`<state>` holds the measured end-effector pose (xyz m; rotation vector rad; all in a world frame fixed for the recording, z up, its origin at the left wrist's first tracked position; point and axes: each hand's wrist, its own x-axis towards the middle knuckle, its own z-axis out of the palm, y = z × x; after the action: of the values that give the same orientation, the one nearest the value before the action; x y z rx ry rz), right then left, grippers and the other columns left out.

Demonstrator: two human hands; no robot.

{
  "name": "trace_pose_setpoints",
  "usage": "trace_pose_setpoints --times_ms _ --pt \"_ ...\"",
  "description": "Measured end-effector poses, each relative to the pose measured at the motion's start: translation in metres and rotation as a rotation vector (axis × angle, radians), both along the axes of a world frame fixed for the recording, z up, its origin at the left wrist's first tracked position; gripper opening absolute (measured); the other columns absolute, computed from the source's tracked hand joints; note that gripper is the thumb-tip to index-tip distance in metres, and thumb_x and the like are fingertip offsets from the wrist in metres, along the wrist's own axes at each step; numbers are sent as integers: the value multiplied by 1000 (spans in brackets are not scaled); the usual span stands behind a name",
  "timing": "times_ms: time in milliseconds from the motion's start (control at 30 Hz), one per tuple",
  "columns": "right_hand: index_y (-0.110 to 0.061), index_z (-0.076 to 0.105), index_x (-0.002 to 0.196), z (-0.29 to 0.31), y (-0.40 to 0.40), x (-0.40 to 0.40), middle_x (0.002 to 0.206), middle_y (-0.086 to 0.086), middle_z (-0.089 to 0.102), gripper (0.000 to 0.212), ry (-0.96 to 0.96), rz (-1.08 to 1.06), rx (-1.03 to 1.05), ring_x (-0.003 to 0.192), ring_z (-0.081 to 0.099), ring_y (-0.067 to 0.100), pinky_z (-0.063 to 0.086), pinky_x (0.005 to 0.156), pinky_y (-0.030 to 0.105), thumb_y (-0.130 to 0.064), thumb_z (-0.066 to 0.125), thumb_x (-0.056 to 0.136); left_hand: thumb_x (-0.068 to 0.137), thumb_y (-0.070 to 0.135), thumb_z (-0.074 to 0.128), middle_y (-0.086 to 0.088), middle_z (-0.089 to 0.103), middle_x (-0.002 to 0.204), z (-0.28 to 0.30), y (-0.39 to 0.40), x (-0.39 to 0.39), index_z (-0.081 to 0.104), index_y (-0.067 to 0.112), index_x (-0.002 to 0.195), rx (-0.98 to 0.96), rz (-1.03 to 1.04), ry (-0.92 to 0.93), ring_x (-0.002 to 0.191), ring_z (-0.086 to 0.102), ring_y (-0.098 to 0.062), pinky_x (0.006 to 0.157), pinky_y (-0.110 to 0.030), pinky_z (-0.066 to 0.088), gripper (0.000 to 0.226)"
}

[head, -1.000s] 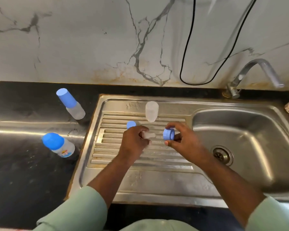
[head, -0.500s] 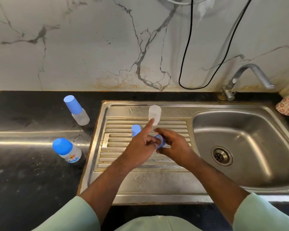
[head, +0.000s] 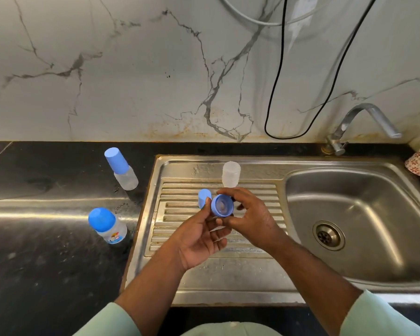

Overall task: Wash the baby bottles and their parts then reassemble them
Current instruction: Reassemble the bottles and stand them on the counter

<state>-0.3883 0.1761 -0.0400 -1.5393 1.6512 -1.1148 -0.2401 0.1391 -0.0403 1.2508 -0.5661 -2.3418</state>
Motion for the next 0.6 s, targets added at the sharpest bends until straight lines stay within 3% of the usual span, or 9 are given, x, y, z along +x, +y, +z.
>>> trace_pose_setpoints --times_ms 133,233,400,500,600 --pt "-40 55 118 7 4 0 110 -20 61 52 105 8 -26 96 53 -1 38 79 8 -21 81 78 95 25 61 -9 64 77 1 0 -4 66 0 107 60 183 114 61 58 -13 60 -27 56 28" --pt "-40 55 121 10 8 2 101 -29 56 55 132 34 -80 94 51 -9 37 76 4 -17 81 78 96 9 58 -7 61 64 3 -1 -8 64 0 98 97 174 81 47 54 -9 52 -23 54 12" --pt "-21 59 133 9 12 3 108 1 68 57 283 197 -117 90 55 5 41 77 12 -18 79 80 97 7 50 -6 55 58 9 -7 -4 62 2 78 150 35 -102 38 46 -10 40 -17 43 23" --pt "-16 59 132 10 11 3 115 5 68 55 350 297 -157 98 59 19 48 84 27 -18 78 81 97 14 56 -6 60 61 9 -7 -2 62 5 73 167 -9 -160 44 45 -11 40 -17 42 26" --pt "-14 59 132 9 9 4 115 6 67 54 417 362 -181 98 60 22 50 84 32 -15 77 81 96 16 59 -5 60 61 11 -6 0 61 7 73 188 -25 -177 50 45 -11 41 -16 40 24"
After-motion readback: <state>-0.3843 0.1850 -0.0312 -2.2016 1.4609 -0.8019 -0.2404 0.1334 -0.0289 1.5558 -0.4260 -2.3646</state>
